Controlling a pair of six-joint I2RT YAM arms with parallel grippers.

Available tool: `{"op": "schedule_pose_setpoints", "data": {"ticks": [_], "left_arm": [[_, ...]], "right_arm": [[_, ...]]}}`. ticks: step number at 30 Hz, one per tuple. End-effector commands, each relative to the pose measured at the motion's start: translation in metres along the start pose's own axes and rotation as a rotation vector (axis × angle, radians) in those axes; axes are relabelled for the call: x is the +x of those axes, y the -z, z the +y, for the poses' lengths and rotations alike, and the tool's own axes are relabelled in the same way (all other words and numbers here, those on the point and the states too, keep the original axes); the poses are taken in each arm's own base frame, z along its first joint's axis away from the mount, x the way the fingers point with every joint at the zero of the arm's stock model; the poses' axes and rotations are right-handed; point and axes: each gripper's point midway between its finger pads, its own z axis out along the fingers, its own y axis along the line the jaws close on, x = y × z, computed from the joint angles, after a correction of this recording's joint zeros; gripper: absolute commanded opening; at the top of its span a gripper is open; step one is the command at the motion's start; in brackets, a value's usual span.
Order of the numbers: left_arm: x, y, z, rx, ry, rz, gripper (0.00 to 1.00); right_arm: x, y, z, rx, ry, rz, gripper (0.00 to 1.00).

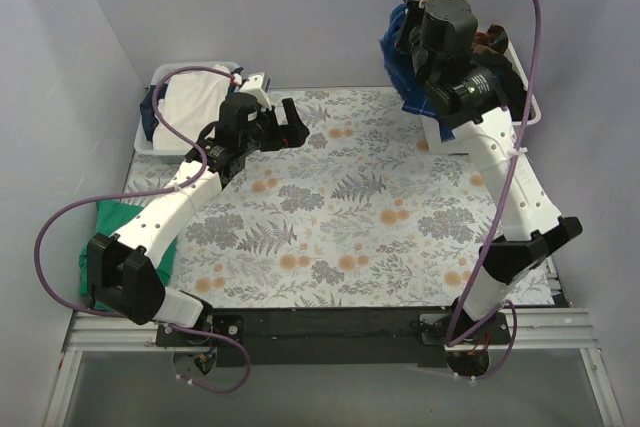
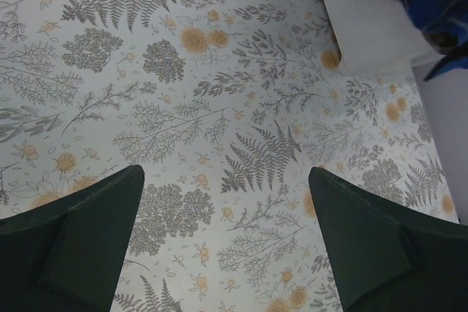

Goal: Fold and stack the long sleeve shirts
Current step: Move the shirt to the center of the board

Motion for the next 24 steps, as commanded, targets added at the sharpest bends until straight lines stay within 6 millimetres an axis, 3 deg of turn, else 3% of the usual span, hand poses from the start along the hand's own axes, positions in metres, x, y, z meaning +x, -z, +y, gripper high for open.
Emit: {"op": "schedule_pose_setpoints", "data": {"ticks": [1,7,9,12,14,15,17,18,19,20,21,22,24], "left_arm": [[-0.031,0.013,0.004,-0.063,-0.014,-0.096,0.98],[-0.046,0.018,0.030,-0.207,0.043,-0.156,0.98],[-0.059,0.024,0.053,-0.267,0.143,-0.191,0.98],[-0.073,0.038,0.092,-0.345,0.281,-0.229,0.98],[-0.079,0.048,0.108,-0.406,0.297,-0.260,0.98],[-0.086,0.058,0.116,-0.454,0.298,-0.299,0.98],[-0.091,0.069,0.125,-0.509,0.287,-0.321,0.98],[-0.097,0.079,0.132,-0.556,0.281,-0.355,0.98],[-0.098,0.085,0.135,-0.584,0.272,-0.359,0.98],[-0.100,0.090,0.138,-0.609,0.265,-0.371,0.98],[-0.101,0.096,0.143,-0.646,0.264,-0.384,0.98],[-0.101,0.103,0.144,-0.659,0.264,-0.389,0.98],[-0.097,0.107,0.144,-0.661,0.264,-0.385,0.98]], "right_arm": [[-0.086,0.071,0.044,-0.300,-0.036,-0.195,0.01],[-0.116,0.144,0.100,-0.665,-0.058,-0.262,0.01],[-0.122,0.168,0.118,-0.758,-0.062,-0.283,0.01],[-0.118,0.188,0.130,-0.818,-0.059,-0.274,0.01],[-0.111,0.191,0.120,-0.796,-0.067,-0.258,0.01],[-0.078,0.180,0.121,-0.770,-0.043,-0.188,0.01],[-0.054,0.173,0.097,-0.661,-0.032,-0.148,0.01],[-0.001,0.158,0.091,-0.600,0.006,-0.045,0.01],[0.007,0.156,0.067,-0.500,-0.006,-0.037,0.01],[0.025,0.155,0.058,-0.461,0.001,-0.008,0.01],[0.079,0.148,0.047,-0.408,0.027,0.089,0.01],[0.086,0.152,0.027,-0.340,-0.001,0.091,0.01],[0.125,0.156,0.011,-0.299,0.007,0.150,0.01]]}}
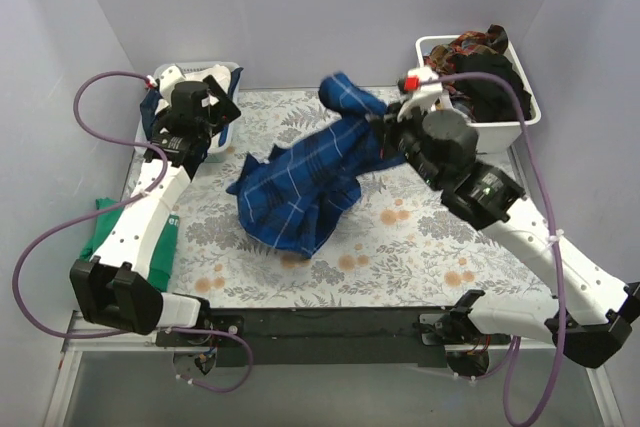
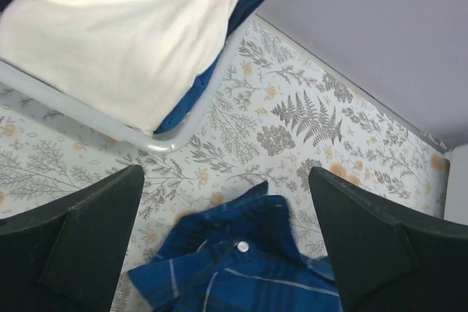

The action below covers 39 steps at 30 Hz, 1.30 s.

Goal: Fold and stack the long sleeve shirts
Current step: Move the shirt to the center of the board, then flatten the shirt out

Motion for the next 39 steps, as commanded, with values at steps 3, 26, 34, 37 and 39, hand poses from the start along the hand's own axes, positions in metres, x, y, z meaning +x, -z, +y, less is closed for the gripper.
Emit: {"op": "schedule_pose_setpoints", "data": {"ticks": [3,26,34,37,39], "left_arm": [[-0.025,0.034,0.011,-0.022,0.019,-0.071,0.98],[0.184,0.101,0.030,0.043,-0.096,0.702,0.98],[0.226,0.129,0.050,0.003,-0.020,0.880,0.98],[0.232,0.123,0.055,-0.020,-0.032,0.877,0.98],[0.235,0.117,0.051,-0.014,-0.030,0.877,0.97]], "right_arm": [[0.101,0.027,-0.064,0.297,-0.126,0.119,0.01],[0.183,0.019,-0.091,0.469,-0.129,0.458,0.72],[0.211,0.017,-0.054,0.218,-0.116,0.561,0.75],[0.235,0.021,-0.044,0.133,-0.123,0.642,0.75],[0.261,0.026,-0.041,0.096,-0.128,0.717,0.75]]}}
